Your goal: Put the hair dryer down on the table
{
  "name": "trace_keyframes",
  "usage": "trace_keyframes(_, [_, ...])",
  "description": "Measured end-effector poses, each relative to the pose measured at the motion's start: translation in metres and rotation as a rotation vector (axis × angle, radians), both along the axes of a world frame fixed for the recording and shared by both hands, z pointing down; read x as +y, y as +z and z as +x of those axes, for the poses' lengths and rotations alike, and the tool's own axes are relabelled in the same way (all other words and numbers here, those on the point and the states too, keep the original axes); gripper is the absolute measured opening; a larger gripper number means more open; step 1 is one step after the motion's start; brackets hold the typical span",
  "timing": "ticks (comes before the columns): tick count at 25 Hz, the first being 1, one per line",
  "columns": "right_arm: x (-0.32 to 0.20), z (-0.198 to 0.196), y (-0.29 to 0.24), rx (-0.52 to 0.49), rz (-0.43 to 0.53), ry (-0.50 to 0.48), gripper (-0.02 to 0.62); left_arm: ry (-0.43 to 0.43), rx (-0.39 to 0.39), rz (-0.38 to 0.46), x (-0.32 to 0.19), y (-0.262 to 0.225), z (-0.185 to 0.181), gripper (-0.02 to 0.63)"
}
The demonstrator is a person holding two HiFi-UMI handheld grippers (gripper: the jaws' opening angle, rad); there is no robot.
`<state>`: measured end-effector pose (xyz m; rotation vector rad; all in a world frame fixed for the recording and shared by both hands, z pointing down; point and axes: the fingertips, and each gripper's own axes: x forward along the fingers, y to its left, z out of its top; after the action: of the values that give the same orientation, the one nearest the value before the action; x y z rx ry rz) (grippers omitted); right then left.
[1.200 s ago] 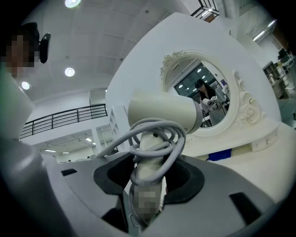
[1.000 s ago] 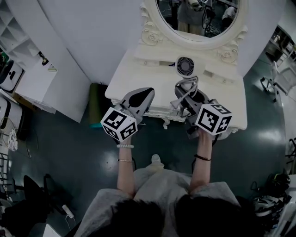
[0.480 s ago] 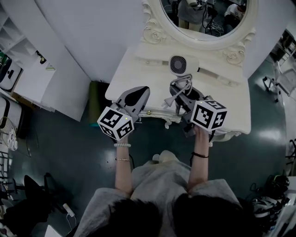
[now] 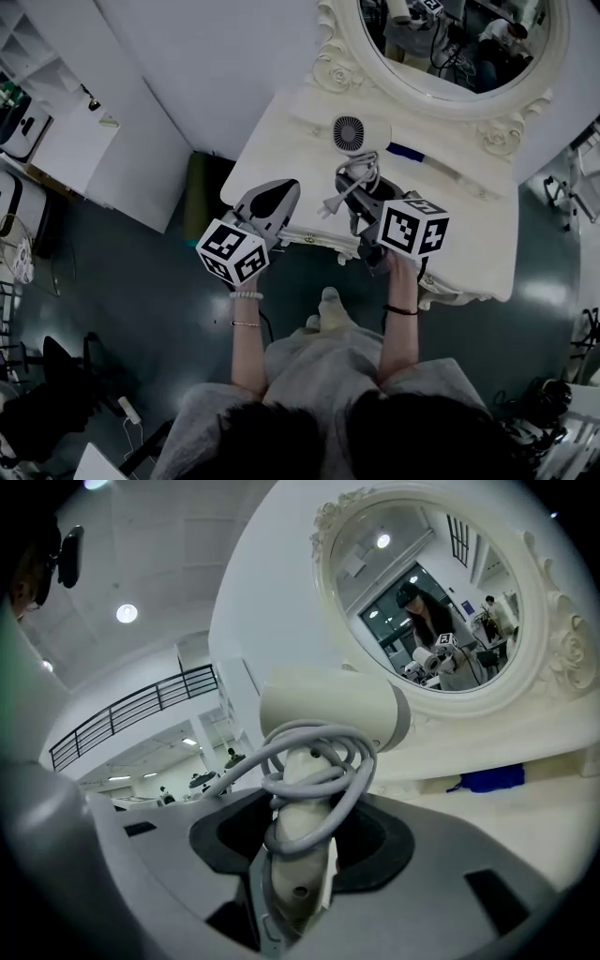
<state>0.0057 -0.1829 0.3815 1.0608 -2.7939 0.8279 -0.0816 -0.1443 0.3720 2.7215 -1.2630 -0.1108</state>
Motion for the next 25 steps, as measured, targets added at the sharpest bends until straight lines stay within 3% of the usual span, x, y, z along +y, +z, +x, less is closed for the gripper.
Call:
trace_keyframes(14, [-0.074, -0.045, 0.06, 0.112, -0.135, -0.137, 0.189, -0.112, 0.05, -0.107, -0.07, 0.044, -0.037, 0.005])
trace_keyframes(25, [-0.097, -0.06, 0.113, 0.229, -0.199, -0.222, 0.189, -0.184, 0.069, -0.194, -0.089, 0.084, -0.051, 0.005])
